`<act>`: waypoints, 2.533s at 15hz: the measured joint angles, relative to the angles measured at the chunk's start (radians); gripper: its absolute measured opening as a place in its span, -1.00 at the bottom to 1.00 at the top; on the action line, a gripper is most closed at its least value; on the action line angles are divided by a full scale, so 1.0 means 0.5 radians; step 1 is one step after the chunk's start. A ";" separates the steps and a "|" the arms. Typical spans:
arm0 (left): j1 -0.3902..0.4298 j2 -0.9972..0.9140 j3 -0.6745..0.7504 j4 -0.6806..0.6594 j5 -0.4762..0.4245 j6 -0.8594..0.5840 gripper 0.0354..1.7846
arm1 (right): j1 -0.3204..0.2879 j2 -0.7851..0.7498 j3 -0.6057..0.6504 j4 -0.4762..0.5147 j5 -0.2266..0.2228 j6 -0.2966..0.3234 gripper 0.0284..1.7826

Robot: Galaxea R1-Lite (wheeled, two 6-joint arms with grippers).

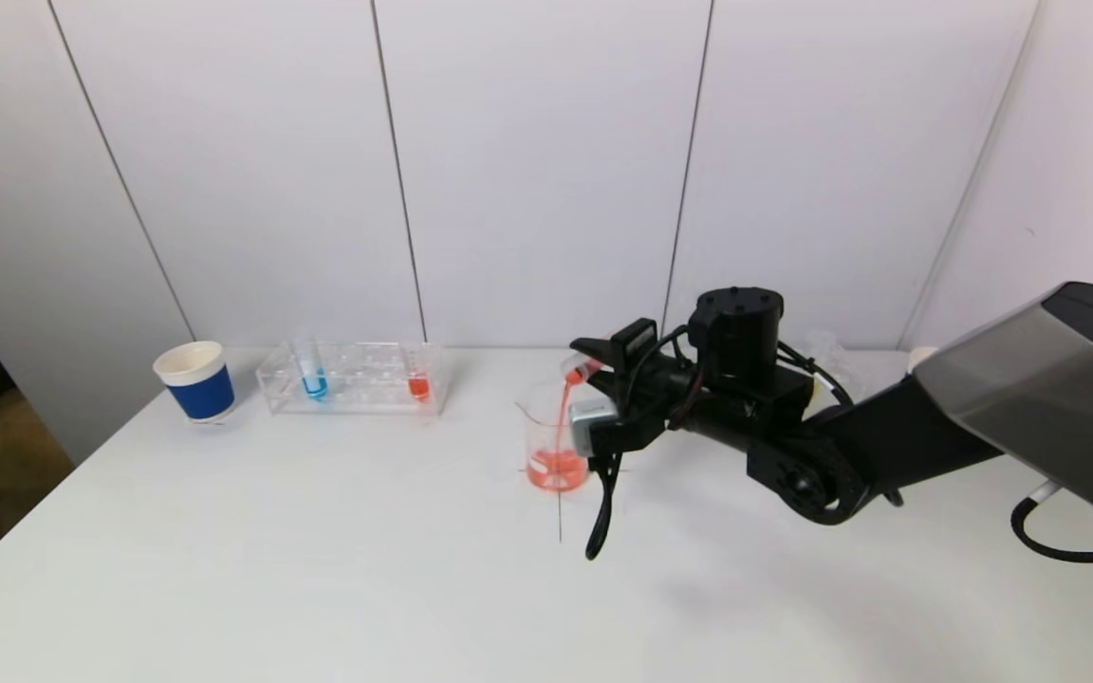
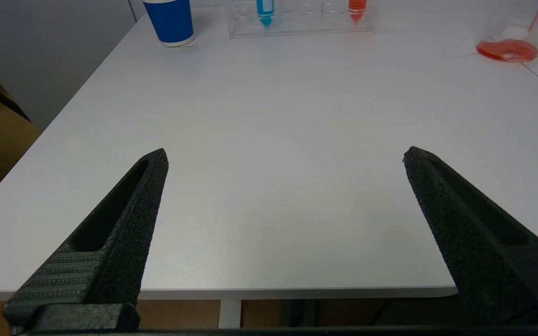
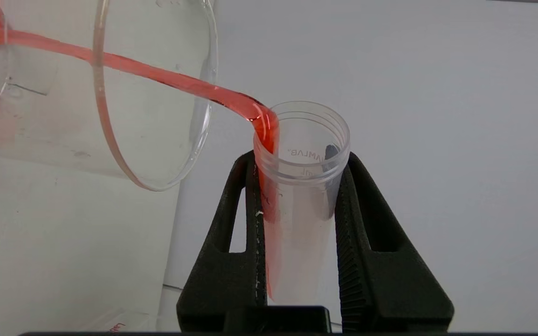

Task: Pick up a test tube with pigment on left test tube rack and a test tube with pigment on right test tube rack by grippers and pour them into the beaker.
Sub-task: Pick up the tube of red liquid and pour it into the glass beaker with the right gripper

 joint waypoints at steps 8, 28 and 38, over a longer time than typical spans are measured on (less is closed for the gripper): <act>0.000 0.000 0.000 -0.001 0.000 -0.001 0.98 | 0.009 -0.001 -0.096 0.129 -0.009 -0.109 -0.48; 0.000 0.000 0.001 -0.001 0.000 0.000 0.98 | 0.036 -0.011 -0.135 0.260 -0.033 -0.422 -0.48; -0.001 0.000 0.001 0.000 0.000 -0.001 0.98 | 0.045 -0.048 -0.133 0.266 -0.060 -0.329 -0.48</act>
